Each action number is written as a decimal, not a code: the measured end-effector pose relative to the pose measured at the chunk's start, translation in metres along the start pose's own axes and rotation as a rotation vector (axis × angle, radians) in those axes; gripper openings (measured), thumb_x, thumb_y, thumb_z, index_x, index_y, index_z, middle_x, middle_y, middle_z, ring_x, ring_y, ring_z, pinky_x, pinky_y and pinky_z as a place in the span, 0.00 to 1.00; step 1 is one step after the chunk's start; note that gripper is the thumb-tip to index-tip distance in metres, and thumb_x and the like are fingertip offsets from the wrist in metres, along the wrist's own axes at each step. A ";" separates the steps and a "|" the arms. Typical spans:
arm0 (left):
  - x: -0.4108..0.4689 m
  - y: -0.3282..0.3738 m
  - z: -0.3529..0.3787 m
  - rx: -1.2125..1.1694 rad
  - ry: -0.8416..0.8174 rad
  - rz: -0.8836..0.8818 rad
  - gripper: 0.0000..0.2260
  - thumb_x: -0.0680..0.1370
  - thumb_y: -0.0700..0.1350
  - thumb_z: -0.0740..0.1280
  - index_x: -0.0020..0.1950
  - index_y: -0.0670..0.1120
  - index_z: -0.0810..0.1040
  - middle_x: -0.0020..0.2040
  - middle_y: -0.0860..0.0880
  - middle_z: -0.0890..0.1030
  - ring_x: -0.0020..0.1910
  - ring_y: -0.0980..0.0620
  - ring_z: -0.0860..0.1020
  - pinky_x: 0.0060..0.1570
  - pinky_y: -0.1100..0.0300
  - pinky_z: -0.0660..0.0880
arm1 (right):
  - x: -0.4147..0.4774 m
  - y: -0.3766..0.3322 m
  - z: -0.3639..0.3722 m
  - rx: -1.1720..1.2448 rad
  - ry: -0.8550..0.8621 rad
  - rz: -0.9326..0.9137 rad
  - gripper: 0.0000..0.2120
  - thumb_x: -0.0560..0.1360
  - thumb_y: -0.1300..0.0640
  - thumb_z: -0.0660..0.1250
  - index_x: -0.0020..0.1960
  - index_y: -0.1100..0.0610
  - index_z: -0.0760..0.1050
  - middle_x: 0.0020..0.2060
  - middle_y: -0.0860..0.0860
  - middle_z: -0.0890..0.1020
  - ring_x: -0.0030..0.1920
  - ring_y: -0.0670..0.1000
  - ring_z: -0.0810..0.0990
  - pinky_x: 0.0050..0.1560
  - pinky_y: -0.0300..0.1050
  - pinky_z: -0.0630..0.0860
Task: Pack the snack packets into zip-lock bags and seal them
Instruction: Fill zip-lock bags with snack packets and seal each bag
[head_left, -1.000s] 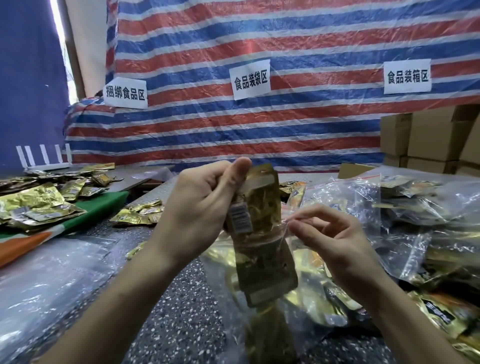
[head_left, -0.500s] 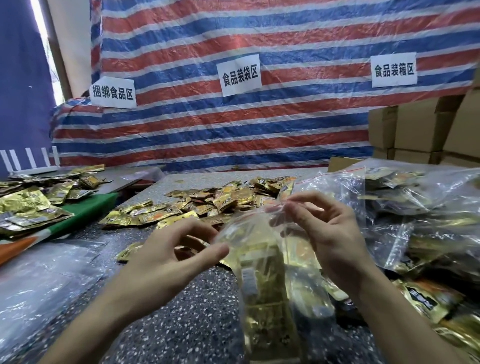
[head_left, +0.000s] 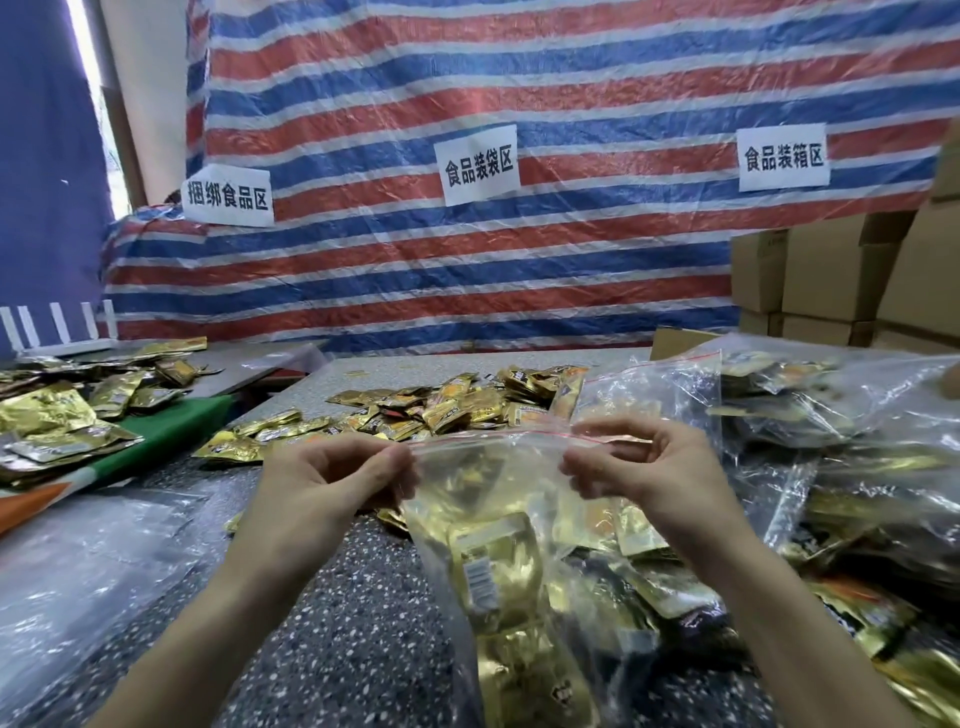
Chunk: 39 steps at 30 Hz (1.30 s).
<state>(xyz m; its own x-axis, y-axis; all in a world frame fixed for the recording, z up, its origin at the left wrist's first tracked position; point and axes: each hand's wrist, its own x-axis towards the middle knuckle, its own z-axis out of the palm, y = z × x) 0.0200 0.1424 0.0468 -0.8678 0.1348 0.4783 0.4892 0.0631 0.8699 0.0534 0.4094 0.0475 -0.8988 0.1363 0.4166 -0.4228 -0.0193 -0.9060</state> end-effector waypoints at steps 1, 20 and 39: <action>0.001 0.001 -0.001 -0.019 0.012 -0.011 0.09 0.70 0.49 0.73 0.45 0.46 0.87 0.41 0.41 0.86 0.41 0.43 0.85 0.42 0.58 0.83 | 0.002 0.000 -0.003 0.007 0.005 0.019 0.18 0.60 0.59 0.78 0.49 0.62 0.83 0.38 0.61 0.86 0.34 0.54 0.85 0.36 0.40 0.81; -0.004 0.055 -0.015 -0.205 0.013 0.005 0.13 0.61 0.48 0.76 0.41 0.42 0.86 0.38 0.40 0.84 0.37 0.48 0.82 0.39 0.62 0.81 | -0.011 -0.033 -0.001 0.327 -0.089 -0.080 0.14 0.54 0.60 0.79 0.40 0.58 0.87 0.34 0.55 0.85 0.33 0.49 0.83 0.37 0.37 0.80; -0.014 0.026 -0.004 -0.260 0.043 0.042 0.13 0.63 0.50 0.77 0.41 0.43 0.87 0.36 0.42 0.85 0.34 0.52 0.82 0.38 0.65 0.79 | -0.013 -0.033 0.004 0.384 -0.074 -0.124 0.09 0.57 0.64 0.77 0.37 0.57 0.84 0.33 0.56 0.83 0.32 0.50 0.80 0.37 0.37 0.79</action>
<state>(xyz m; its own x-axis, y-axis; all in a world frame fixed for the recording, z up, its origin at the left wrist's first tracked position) 0.0445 0.1382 0.0637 -0.8530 0.0890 0.5143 0.4907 -0.1986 0.8484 0.0782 0.4041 0.0719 -0.8381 0.0893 0.5381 -0.5284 -0.3779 -0.7603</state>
